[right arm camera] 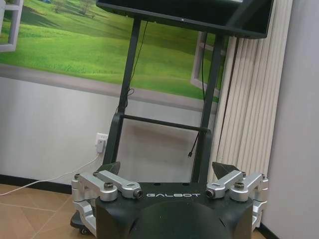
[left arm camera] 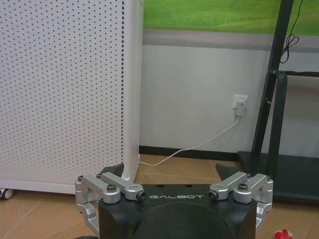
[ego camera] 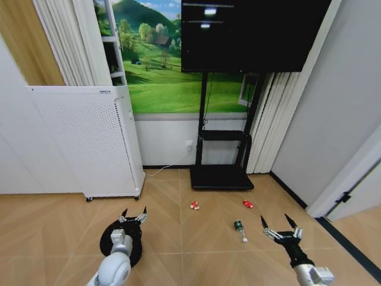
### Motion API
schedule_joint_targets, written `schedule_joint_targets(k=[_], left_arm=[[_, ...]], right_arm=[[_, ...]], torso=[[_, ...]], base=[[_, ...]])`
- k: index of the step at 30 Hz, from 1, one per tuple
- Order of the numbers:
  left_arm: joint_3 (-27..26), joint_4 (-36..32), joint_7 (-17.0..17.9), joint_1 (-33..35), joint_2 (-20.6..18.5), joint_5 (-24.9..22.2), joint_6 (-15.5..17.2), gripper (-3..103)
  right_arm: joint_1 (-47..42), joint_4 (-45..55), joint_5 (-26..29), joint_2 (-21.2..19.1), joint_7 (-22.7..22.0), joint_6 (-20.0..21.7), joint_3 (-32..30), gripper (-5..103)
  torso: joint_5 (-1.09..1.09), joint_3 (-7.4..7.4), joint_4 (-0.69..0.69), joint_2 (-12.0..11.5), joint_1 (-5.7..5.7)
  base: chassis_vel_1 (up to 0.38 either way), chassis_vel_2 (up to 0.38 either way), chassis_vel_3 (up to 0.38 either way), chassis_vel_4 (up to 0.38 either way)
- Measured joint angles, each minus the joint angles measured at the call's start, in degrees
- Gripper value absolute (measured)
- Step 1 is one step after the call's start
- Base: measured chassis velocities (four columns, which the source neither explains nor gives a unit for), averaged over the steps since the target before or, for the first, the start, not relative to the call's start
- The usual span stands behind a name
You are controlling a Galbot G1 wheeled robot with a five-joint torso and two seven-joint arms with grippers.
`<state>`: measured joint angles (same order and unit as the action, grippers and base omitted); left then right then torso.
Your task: Pick up the trash bin and place the garbage on the floor into it.
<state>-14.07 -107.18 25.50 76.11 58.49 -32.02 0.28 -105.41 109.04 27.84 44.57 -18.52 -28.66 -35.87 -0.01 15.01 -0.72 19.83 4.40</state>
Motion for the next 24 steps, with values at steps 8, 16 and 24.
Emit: schedule_joint_targets(k=[8, 16, 24], left_arm=[[-4.2, -1.7, -0.4, 6.2, -2.1, -0.5, -0.9, 100], [-5.7, -2.7, 0.4, 8.9, -3.0, -0.2, -0.9, 100], [-11.7, -4.5, 1.1, 15.1, -5.9, -3.9, -2.9, 100]], right_arm=[[0.6, -1.4, -1.9, 2.2, 0.7, -0.9, 1.9, 100], [1.4, -2.9, -3.1, 3.0, 1.0, -1.6, 2.9, 100], [2.5, -5.6, -4.1, 3.6, 1.9, -3.4, 4.2, 100]], torso=[[0.01, -1.65, 0.0, -2.5, -0.8], [0.0, -2.8, -0.01, -4.1, -1.35], [0.0, -3.43, 0.0, -5.2, -1.76]], base=[[0.0, 0.0, 0.0, 0.0], [0.0, 0.0, 0.0, 0.0], [0.0, 0.0, 0.0, 0.0]])
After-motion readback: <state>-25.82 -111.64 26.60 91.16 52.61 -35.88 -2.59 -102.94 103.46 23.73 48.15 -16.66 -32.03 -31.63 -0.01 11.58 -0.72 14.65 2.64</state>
